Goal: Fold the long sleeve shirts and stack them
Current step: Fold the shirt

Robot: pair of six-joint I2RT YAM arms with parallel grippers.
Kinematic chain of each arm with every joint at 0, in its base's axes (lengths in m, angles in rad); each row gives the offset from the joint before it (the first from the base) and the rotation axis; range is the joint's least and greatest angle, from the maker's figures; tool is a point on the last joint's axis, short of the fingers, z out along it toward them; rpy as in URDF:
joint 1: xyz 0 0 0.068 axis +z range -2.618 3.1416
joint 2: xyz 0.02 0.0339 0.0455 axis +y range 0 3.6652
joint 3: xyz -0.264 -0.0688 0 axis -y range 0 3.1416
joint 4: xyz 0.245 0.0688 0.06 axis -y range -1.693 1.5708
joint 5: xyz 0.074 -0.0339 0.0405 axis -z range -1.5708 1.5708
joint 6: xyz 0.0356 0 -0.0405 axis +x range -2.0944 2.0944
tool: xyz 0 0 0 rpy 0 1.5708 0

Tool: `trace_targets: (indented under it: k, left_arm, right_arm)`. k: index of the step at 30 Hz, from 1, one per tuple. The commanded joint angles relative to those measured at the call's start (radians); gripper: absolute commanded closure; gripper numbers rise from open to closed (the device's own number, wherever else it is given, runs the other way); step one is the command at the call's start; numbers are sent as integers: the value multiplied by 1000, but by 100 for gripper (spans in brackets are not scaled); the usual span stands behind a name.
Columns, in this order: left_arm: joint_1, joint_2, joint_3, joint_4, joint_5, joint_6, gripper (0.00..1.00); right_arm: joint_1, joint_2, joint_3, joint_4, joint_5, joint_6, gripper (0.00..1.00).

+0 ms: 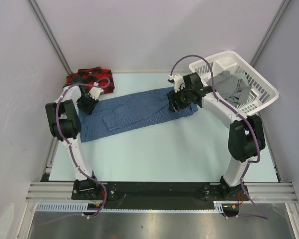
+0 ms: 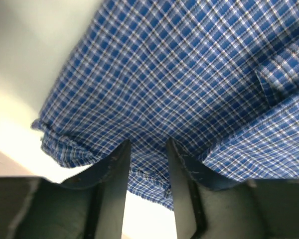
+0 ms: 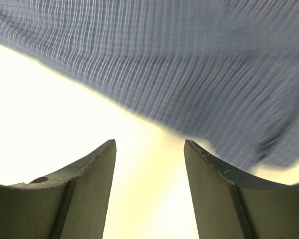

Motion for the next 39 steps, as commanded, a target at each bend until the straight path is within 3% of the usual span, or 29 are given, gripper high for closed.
trace_targets:
  k: [1, 6, 9, 11, 16, 22, 25, 29, 30, 36, 39]
  left_arm:
    - [38, -119, -239, -38, -18, 37, 60]
    - [53, -276, -590, 46, -21, 42, 61]
    - [59, -352, -702, 92, -12, 22, 59]
    - [61, -372, -709, 103, 2, -12, 57]
    - [70, -408, -611, 40, 80, -59, 53]
    - [94, -417, -500, -3, 160, -82, 38]
    - [96, -432, -448, -6, 206, -113, 30]
    - [99, -439, -410, 8, 276, -115, 25]
    - [99, -419, -378, 8, 276, -113, 25]
    - [91, -230, -186, -18, 289, -99, 26]
    - [87, -161, -131, -27, 277, -83, 27]
  right_arm:
    - [-38, -50, -113, -14, -139, 206, 37]
    - [-74, -104, -254, 73, -160, 362, 34]
    - [-81, -121, -318, 148, -101, 447, 31]
    - [-84, -99, -329, 172, -12, 502, 30]
    - [-107, 8, -262, 225, -2, 585, 32]
    - [-133, 197, -78, 184, 79, 668, 33]
    - [-130, 241, -61, 173, 94, 688, 35]
    - [-130, 301, -3, 138, 192, 680, 54]
    - [-132, 327, 6, 130, 212, 673, 66]
    - [-138, 404, 114, 87, 271, 602, 100]
    - [-139, 441, 175, 81, 289, 571, 100]
